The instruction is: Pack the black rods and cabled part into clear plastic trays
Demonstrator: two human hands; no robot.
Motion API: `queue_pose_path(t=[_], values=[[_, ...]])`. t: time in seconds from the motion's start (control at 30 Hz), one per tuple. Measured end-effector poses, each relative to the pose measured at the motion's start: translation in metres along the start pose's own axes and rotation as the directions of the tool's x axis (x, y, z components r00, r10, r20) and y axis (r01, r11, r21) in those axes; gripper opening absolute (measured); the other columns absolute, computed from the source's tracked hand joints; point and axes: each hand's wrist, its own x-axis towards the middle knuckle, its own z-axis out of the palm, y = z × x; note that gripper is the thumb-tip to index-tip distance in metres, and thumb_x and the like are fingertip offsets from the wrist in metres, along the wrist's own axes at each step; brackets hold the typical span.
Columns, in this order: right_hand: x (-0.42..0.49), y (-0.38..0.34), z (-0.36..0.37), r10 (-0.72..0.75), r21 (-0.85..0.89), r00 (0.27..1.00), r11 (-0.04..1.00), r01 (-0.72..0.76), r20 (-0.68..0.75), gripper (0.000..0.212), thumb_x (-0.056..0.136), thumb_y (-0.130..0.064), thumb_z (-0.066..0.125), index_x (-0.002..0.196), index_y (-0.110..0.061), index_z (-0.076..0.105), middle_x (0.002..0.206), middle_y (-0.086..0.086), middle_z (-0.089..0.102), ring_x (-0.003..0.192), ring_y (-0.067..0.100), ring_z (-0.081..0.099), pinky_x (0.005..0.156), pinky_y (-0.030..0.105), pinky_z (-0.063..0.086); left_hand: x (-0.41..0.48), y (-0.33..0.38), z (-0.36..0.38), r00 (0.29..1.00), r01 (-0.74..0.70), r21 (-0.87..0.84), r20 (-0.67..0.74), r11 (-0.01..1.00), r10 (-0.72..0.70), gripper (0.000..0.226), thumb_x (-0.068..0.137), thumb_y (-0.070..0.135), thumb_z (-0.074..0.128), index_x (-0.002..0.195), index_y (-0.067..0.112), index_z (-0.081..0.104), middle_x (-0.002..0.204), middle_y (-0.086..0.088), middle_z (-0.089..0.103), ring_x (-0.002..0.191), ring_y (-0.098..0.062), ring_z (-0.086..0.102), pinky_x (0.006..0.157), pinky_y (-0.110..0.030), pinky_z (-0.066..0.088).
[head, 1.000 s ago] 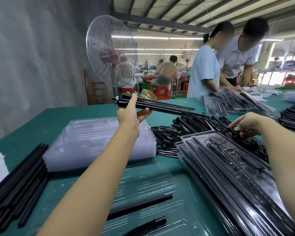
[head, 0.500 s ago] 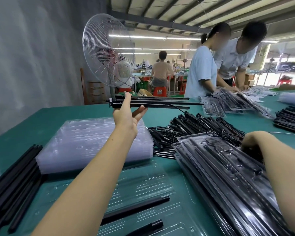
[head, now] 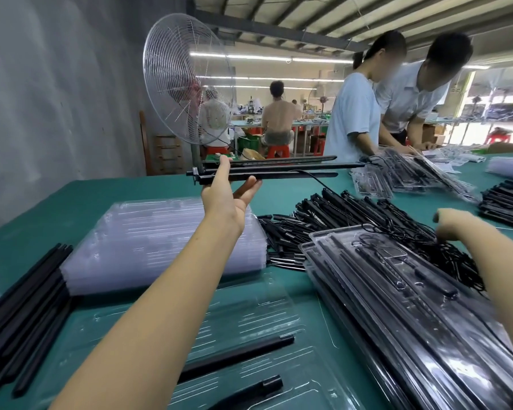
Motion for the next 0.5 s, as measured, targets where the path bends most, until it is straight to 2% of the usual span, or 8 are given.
queue_pose_path(t=[0.03,0.07,0.1,0.17,0.23,0.27,0.37,0.5], values=[[-0.004,0.000,-0.005,-0.059,0.083,0.998,0.995,0.056,0.028,0.009,0.087,-0.008,0.059,0.096,-0.007,0.062,0.107,0.016,0.061,0.088,0.025,0.060,0.070,0.022,0.050,0.000,0.000,0.002,1.000,0.003,0.001,0.000,1.000,-0.003,0.060,0.088,0.028,0.068,0.137,0.007,0.041,0.114,-0.013,0.046,0.070,-0.026,0.064,0.067,-0.046,0.060],[-0.009,-0.003,-0.012,-0.117,0.198,0.992,0.975,0.105,0.051,0.006,0.086,-0.005,0.058,0.082,-0.007,0.062,0.091,0.015,0.061,0.067,0.022,0.056,0.051,0.017,0.045,-0.001,0.000,0.003,1.000,0.003,0.006,0.004,1.000,-0.003,0.060,0.088,0.028,0.068,0.137,0.007,0.041,0.117,-0.014,0.045,0.070,-0.026,0.064,0.067,-0.046,0.060],[-0.010,-0.005,-0.018,-0.161,0.338,0.981,0.934,0.115,0.110,0.010,0.087,-0.005,0.059,0.079,-0.005,0.064,0.079,0.012,0.061,0.054,0.019,0.049,0.041,0.015,0.036,-0.001,0.001,0.005,1.000,-0.001,0.011,0.009,1.000,0.001,0.061,0.088,0.027,0.068,0.138,0.007,0.040,0.119,-0.014,0.045,0.070,-0.026,0.063,0.067,-0.046,0.060],[-0.019,-0.015,-0.031,-0.282,0.540,0.909,0.838,0.078,0.306,0.009,0.086,-0.009,0.063,0.092,-0.004,0.067,0.071,0.006,0.062,0.049,0.014,0.046,0.041,0.017,0.032,-0.002,0.001,0.007,1.000,-0.011,0.015,0.011,1.000,0.010,0.061,0.088,0.026,0.068,0.138,0.007,0.039,0.116,-0.013,0.045,0.068,-0.025,0.063,0.068,-0.046,0.060],[-0.026,-0.020,-0.040,-0.358,0.554,0.818,0.831,0.059,0.450,0.017,0.084,-0.009,0.065,0.099,-0.004,0.063,0.072,0.005,0.062,0.052,0.014,0.050,0.045,0.021,0.037,-0.003,0.001,0.009,1.000,-0.013,0.015,0.006,1.000,0.012,0.061,0.088,0.025,0.068,0.137,0.007,0.037,0.110,-0.011,0.044,0.067,-0.025,0.062,0.070,-0.047,0.059],[-0.028,-0.022,-0.043,-0.364,0.527,0.801,0.847,0.073,0.475,0.016,0.083,-0.009,0.066,0.098,-0.004,0.062,0.072,0.005,0.062,0.052,0.014,0.051,0.047,0.021,0.038,-0.004,0.000,0.009,1.000,-0.013,0.018,0.004,1.000,0.013,0.061,0.088,0.025,0.068,0.137,0.007,0.037,0.110,-0.011,0.044,0.066,-0.024,0.062,0.070,-0.047,0.059],[-0.028,-0.023,-0.036,-0.338,0.480,0.817,0.873,0.087,0.467,0.011,0.082,-0.007,0.070,0.085,-0.005,0.060,0.065,0.006,0.058,0.050,0.015,0.048,0.049,0.023,0.039,-0.008,-0.001,0.008,1.000,-0.011,0.040,0.008,0.999,0.011,0.060,0.088,0.027,0.068,0.136,0.007,0.039,0.115,-0.012,0.045,0.066,-0.024,0.063,0.070,-0.046,0.060],[-0.029,-0.033,-0.031,-0.276,0.438,0.863,0.896,0.072,0.423,0.018,0.079,0.007,0.068,0.069,0.000,0.055,0.055,0.012,0.052,0.048,0.022,0.051,0.052,0.028,0.047,-0.010,0.000,0.003,0.999,-0.030,0.082,0.014,0.996,0.029,0.058,0.088,0.029,0.067,0.136,0.007,0.042,0.121,-0.014,0.045,0.066,-0.024,0.064,0.069,-0.044,0.060]])
